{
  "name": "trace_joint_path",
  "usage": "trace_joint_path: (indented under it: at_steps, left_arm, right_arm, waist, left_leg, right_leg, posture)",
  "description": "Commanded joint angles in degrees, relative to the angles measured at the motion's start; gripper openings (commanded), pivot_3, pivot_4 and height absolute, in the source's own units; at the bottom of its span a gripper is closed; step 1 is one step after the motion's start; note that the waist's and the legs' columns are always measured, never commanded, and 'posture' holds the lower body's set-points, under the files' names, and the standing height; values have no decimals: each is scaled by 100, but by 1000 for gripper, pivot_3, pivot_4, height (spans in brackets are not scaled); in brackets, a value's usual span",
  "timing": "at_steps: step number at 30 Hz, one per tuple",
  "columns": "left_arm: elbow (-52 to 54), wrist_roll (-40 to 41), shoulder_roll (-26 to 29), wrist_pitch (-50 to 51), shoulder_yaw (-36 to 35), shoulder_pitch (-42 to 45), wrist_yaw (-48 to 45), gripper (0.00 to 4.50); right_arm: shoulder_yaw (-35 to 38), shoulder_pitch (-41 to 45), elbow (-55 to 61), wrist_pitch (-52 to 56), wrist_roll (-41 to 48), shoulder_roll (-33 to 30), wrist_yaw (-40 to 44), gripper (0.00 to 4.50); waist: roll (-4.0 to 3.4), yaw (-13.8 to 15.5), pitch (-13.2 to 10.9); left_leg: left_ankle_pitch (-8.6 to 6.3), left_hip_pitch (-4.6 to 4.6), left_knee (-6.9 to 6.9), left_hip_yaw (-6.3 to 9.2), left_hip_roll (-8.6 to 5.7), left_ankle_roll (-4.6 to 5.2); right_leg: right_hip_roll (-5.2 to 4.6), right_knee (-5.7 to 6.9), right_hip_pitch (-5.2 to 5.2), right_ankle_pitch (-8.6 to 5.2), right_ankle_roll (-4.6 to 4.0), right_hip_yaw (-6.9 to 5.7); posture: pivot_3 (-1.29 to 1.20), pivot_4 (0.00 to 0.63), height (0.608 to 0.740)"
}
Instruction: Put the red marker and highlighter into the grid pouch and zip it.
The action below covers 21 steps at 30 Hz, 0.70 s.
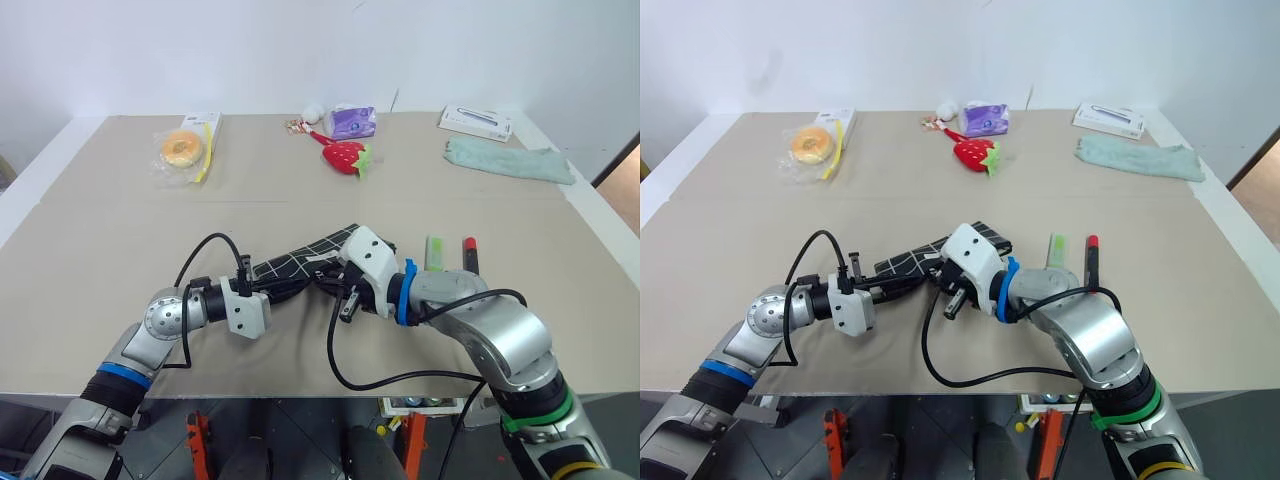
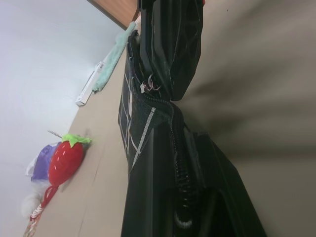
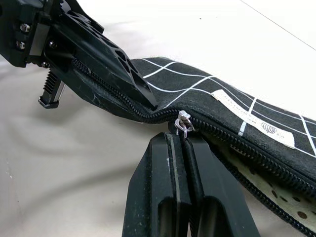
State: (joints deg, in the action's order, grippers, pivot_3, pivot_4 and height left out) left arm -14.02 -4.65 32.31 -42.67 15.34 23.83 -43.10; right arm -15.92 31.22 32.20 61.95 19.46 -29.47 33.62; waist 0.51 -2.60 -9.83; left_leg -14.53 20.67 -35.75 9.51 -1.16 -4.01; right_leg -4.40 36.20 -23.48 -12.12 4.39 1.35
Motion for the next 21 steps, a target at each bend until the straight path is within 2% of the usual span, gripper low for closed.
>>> trace_joint_path:
  at_steps: [1, 4, 6, 11, 13, 16, 21]
  left_arm:
    - [46, 32, -32, -70, -89, 186, 57, 0]
    - [-12, 93, -30, -23, -168, 247, 92, 0]
    - [-52, 240, -50, 58, -239, 269, 92, 0]
    - [-87, 516, -60, 222, -317, 276, -9, 0]
    - [-34, 669, -91, 349, -352, 285, -62, 0]
    - [52, 1064, -143, 798, -428, 365, -234, 0]
    - [133, 1657, -201, 1462, -616, 623, -589, 0]
  right_arm:
    - [74, -46, 234, -328, 100, -102, 169, 9]
    - [620, -316, 433, -372, 632, -209, 537, 1039]
    - [1285, -463, 404, -380, 1057, -141, 627, 1894]
    - [2923, -651, -95, -352, 1791, -223, 558, 4430]
    - [3330, -664, -339, -391, 1827, -294, 421, 4430]
    - [3596, -659, -773, -552, 1411, -436, -107, 4430]
    - [3438, -853, -1164, -344, 709, -706, -972, 4430]
  waist:
    - [0, 1, 0]
    - [1, 2, -1]
    - [1, 3, -1]
    - [4, 8, -2]
    - [4, 8, -2]
    - [4, 5, -2]
    - [4, 2, -3]
  left_leg:
    - [0, 0, 0, 0, 0, 0]
    - [0, 0, 0, 0, 0, 0]
    - [-1, 1, 0, 0, 0, 1]
    - [-1, 2, -5, -1, 0, 1]
    - [-1, -2, -4, -1, 0, 1]
    - [-1, -2, -4, -3, 0, 2]
    - [-1, 0, -1, -4, 0, 2]
  right_leg:
    - [0, 0, 0, 0, 0, 0]
    - [0, 0, 1, 0, 0, 0]
    - [0, -2, 1, -1, 1, 0]
    - [0, -2, 4, 3, 1, 0]
    - [0, -1, 6, 3, 1, 0]
    - [0, 0, 6, 3, 1, 1]
    - [0, 0, 3, 2, -1, 1]
  posture:
    - [0, 150, 740]
    - [0, 150, 740]
    - [0, 150, 740]
    - [0, 150, 740]
    - [0, 150, 740]
    - [0, 150, 740]
    - [0, 150, 740]
